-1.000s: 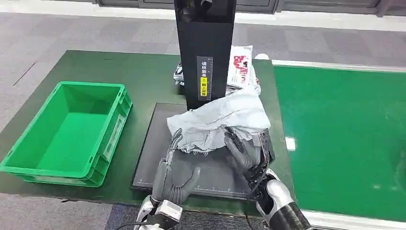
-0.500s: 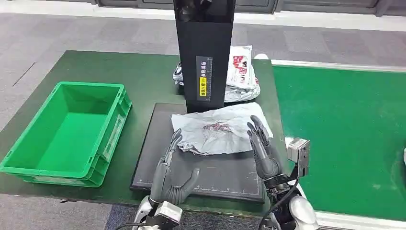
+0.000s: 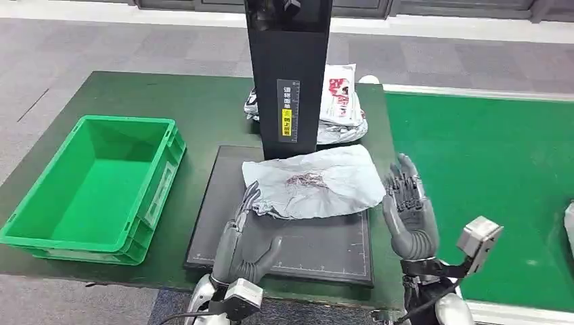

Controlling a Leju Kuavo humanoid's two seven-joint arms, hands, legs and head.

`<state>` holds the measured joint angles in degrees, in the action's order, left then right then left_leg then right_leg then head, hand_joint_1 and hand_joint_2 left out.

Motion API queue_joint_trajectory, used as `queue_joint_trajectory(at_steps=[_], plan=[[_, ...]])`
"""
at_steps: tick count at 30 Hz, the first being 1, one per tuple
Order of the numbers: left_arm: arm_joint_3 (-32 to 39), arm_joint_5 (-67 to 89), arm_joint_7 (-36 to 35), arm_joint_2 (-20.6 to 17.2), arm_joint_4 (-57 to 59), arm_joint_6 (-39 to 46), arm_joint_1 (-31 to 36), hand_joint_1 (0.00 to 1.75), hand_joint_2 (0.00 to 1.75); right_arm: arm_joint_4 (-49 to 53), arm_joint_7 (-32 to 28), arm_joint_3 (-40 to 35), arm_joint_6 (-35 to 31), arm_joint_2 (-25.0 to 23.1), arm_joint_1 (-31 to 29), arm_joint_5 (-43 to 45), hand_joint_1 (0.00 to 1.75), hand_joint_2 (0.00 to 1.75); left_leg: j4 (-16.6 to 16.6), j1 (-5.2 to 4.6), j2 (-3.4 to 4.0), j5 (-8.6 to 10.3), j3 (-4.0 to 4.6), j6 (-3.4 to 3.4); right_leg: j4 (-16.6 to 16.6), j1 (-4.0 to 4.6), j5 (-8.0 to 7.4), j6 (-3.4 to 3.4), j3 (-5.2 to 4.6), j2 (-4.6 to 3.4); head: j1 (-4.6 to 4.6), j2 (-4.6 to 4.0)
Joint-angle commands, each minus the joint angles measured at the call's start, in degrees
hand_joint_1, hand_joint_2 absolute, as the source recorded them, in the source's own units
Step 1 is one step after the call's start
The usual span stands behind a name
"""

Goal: Moved the parcel from conveyor to table for the left to box.

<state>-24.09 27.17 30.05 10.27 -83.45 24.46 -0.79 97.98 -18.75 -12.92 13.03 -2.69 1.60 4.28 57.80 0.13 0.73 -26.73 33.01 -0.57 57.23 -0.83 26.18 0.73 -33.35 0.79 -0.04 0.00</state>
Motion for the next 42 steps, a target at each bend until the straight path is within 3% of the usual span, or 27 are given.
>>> queue_joint_trajectory(at_steps=[1, 10, 11, 14, 18, 21, 29, 42], plan=[[3.1, 4.6, -3.8, -0.6, 4.5, 0.0, 2.3, 0.00, 1.75, 6.3, -2.0, 7.8, -0.5, -3.1, 4.2, -0.1, 0.00, 1.75, -0.1, 0.00, -0.23, 0.05, -0.03, -0.02, 0.0, 0.00, 0.02, -0.04, 0.08, 0.13, 0.00, 0.00], [2.8, 8.1, -6.0, -1.0, 5.3, 0.3, 2.7, 0.00, 1.75, 6.5, -2.9, 8.9, -1.2, -4.2, 4.5, 0.0, 0.00, 1.75, -0.2, 0.05, -0.18, 0.09, -0.16, -0.01, -0.2, 0.05, -0.03, -0.04, 0.21, 0.05, 0.00, 0.00], [0.4, 23.5, -13.6, -2.1, 9.0, 2.0, 6.8, 0.00, 1.75, 8.5, -4.5, 12.9, -3.8, -6.6, 6.6, 0.9, 0.00, 1.75, -0.1, 0.04, -0.15, 0.05, -0.09, 0.00, -0.1, 0.04, 0.00, -0.02, 0.13, 0.05, 0.00, 0.00], [1.0, 30.5, -15.9, 0.1, 17.1, 1.0, 15.0, 0.00, 1.75, 11.6, -3.9, 18.8, 2.0, -8.1, 9.1, 2.5, 0.00, 1.75, -0.1, 0.01, -0.70, 0.18, 0.02, 0.00, -0.1, 0.01, 0.06, -0.02, 0.16, 0.58, -0.02, 0.00], [0.1, 37.1, -19.2, 0.6, 22.9, 0.8, 20.3, 0.00, 1.75, 11.7, -3.9, 20.1, 4.9, -9.6, 8.7, 1.8, 0.00, 1.75, -0.1, 0.04, -0.70, 0.21, 0.03, 0.04, -0.1, 0.04, -0.01, -0.01, 0.18, 0.61, 0.00, 0.00], [0.2, 37.2, -19.4, 0.8, 23.5, 0.6, 20.8, 0.00, 1.75, 11.6, -3.8, 20.1, 4.8, -9.8, 8.4, 1.7, 0.00, 1.75, 0.0, 0.05, -0.24, 0.13, -0.03, 0.02, -0.1, 0.04, -0.06, -0.05, 0.12, 0.20, 0.00, 0.00], [-0.8, 41.3, -21.7, 0.3, 24.1, 2.9, 21.0, 0.00, 1.75, 11.3, -3.8, 19.9, 5.0, -9.8, 8.1, 1.5, 0.00, 1.75, -0.1, 0.01, -0.16, 0.10, -0.16, 0.01, -0.1, 0.01, -0.05, -0.04, 0.17, 0.05, 0.00, 0.00], [-3.6, 50.9, -26.1, 4.4, 45.1, -1.5, 35.3, 0.00, 1.75, 10.2, -3.7, 21.1, 7.5, -9.7, 8.0, 2.2, 0.00, 1.75, 0.0, 0.03, -0.23, 0.13, -0.06, 0.04, -0.1, 0.03, -0.08, -0.01, 0.13, 0.13, 0.00, 0.00]])
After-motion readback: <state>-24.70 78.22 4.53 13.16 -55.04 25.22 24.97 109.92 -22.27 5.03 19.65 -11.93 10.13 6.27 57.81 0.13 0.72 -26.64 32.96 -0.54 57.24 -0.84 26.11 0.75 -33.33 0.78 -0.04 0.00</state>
